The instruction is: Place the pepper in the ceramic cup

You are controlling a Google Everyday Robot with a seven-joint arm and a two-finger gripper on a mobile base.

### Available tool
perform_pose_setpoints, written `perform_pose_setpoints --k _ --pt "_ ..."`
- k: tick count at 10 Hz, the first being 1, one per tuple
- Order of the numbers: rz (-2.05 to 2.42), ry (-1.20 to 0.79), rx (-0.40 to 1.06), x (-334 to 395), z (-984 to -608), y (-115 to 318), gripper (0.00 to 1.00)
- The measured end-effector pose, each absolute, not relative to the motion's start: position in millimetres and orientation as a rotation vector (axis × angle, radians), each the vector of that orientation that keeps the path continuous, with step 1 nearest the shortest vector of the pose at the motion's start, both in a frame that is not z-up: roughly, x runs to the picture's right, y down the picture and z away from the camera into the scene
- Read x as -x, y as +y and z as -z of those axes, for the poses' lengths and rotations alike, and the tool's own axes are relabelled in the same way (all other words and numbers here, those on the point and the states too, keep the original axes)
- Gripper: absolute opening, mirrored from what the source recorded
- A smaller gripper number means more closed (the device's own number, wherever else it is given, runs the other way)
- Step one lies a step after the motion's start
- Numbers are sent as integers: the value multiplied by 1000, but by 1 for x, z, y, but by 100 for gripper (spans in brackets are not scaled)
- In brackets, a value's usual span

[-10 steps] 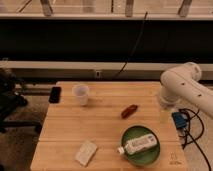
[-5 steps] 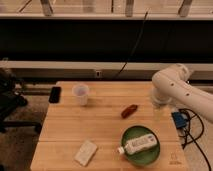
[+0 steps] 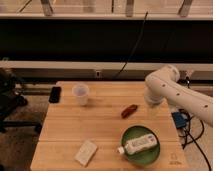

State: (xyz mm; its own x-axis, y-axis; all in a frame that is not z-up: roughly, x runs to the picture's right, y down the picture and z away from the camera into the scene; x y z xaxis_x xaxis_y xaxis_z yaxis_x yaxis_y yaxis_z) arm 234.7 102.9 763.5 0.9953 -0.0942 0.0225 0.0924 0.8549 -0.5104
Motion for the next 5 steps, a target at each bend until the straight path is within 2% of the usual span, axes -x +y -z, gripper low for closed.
perform_pose_setpoints --k 5 --pt "144 -40 544 -216 -795 112 80"
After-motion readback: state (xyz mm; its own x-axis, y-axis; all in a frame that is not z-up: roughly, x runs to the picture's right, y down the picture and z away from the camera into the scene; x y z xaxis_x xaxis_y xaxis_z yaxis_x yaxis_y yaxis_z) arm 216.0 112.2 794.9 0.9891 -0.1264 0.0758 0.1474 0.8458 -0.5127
